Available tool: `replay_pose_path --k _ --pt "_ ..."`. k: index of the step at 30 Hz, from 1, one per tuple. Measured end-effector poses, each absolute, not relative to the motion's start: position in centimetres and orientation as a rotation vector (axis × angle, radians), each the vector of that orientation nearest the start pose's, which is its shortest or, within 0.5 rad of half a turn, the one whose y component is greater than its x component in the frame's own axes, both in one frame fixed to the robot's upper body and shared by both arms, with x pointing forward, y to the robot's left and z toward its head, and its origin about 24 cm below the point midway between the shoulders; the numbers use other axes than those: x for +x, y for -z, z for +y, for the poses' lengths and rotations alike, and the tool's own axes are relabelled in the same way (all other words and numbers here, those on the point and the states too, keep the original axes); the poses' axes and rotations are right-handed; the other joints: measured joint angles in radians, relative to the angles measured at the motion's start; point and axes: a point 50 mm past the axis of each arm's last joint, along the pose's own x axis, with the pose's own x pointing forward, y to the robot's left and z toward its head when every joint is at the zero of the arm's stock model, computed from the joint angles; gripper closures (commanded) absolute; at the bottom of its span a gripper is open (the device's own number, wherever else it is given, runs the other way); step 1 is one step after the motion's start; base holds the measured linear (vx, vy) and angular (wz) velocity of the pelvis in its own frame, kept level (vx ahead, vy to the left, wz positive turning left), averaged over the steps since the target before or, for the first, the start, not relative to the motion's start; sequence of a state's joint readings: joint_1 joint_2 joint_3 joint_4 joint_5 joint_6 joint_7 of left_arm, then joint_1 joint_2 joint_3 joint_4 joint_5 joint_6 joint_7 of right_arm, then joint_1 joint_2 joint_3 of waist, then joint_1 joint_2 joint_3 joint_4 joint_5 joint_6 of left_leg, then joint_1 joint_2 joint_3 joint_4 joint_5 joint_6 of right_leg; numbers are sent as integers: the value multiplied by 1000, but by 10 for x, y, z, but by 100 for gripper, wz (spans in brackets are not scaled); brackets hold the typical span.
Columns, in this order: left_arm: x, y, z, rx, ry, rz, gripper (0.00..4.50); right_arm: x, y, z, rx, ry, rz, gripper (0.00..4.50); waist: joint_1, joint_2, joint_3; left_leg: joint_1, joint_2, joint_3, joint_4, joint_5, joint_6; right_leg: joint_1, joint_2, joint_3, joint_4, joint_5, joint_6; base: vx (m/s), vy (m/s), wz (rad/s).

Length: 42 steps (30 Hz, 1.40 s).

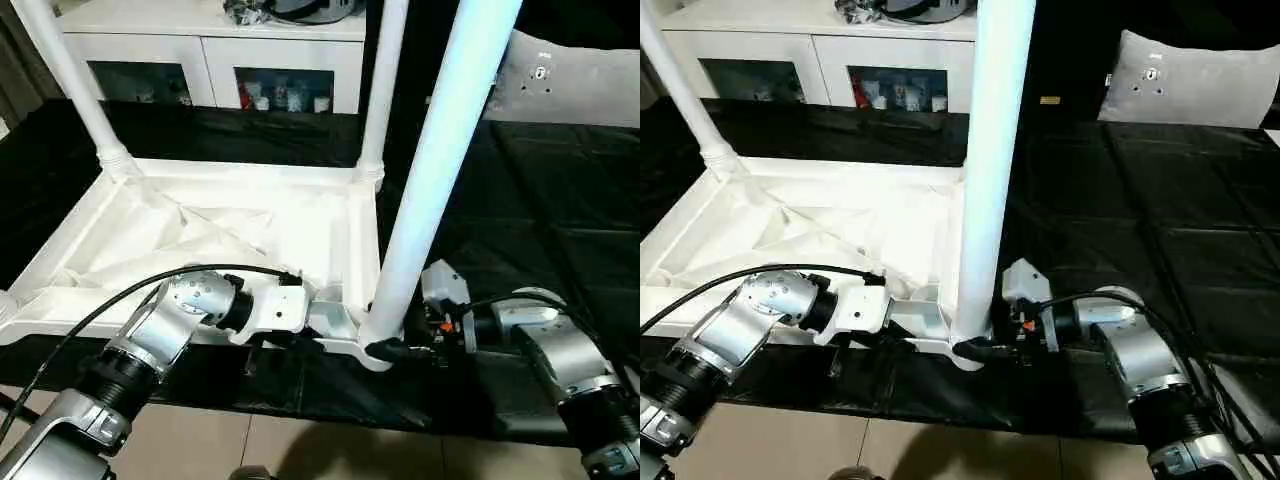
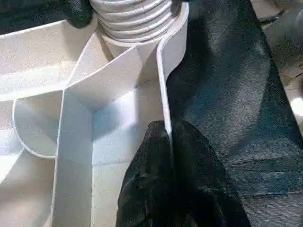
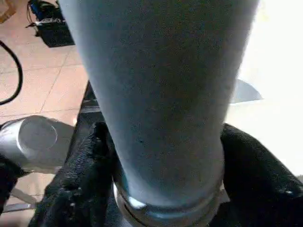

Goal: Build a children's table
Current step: Rotate leg to tighten

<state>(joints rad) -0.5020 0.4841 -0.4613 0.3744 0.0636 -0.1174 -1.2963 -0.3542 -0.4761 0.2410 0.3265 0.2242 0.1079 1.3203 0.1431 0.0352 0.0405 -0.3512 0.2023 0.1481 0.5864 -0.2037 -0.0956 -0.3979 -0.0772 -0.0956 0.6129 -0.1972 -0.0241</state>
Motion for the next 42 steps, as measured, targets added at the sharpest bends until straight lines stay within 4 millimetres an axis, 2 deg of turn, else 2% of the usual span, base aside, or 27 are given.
replay_pose_path --k 9,14,16,19,20,23,25,27,28,29,37,40,42 --pt "282 -53 123 721 1623 334 450 271 -48 -156 -168 -1451 347 176 0 -1 0 0 0 1 0 0 0 0 0 0 0 0 0 0 0 0" --pt "281 -52 125 647 1582 366 450 267 -43 -149 -105 -1394 337 177 -3 -3 -2 2 1 1 0 0 0 0 0 0 2 0 0 0 0 0" --pt "283 -50 126 609 1503 397 450 270 -38 -144 -75 -1306 331 178 -11 -5 -3 4 1 2 1 1 -1 1 1 1 3 1 -2 0 0 0" --pt "291 -47 121 553 1330 424 450 283 -32 -135 -14 -1071 312 178 -42 -8 -4 7 2 2 2 5 -6 2 1 1 1 2 3 0 0 0" --pt "292 -47 119 545 1310 425 450 285 -31 -134 -6 -1037 309 178 -47 -8 -3 7 2 2 3 5 -6 2 0 1 1 2 3 0 0 0" --pt "296 -42 101 469 1167 418 450 301 -28 -128 60 -806 305 178 -75 -10 -2 12 3 0 4 5 -6 5 0 1 -3 2 3 0 0 0" --pt "299 -40 87 458 1073 411 450 314 -27 -122 77 -675 309 178 -85 -9 -3 14 3 0 4 5 -6 8 0 1 -5 2 3 0 0 0" --pt "301 -40 78 460 1013 409 450 320 -27 -119 76 -603 309 178 -85 -7 -3 16 2 1 3 5 -6 9 0 1 -5 2 3 0 0 0" --pt "302 -40 76 461 999 409 450 321 -26 -118 78 -585 304 122 -84 -7 -3 18 2 1 2 5 -6 11 0 1 -5 2 3 0 0 0" --pt "302 -40 76 464 989 408 450 321 -26 -117 84 -574 300 108 -83 -7 -3 18 2 1 1 5 -6 11 0 0 -5 2 3 0 0 0" --pt "303 -44 69 477 984 384 450 321 -27 -116 126 -528 248 41 -68 -3 -3 15 2 2 -8 4 -5 9 0 0 -6 2 3 7 -1 1" --pt "303 -45 67 498 999 369 450 316 -27 -124 128 -548 240 15 -55 0 -2 13 2 3 -10 4 -5 7 0 0 -6 3 0 0 0 0" --pt "304 -45 68 507 1006 363 450 312 -27 -127 135 -576 235 13 -54 3 -2 13 2 4 -11 4 -5 7 0 0 -6 3 0 0 0 0"
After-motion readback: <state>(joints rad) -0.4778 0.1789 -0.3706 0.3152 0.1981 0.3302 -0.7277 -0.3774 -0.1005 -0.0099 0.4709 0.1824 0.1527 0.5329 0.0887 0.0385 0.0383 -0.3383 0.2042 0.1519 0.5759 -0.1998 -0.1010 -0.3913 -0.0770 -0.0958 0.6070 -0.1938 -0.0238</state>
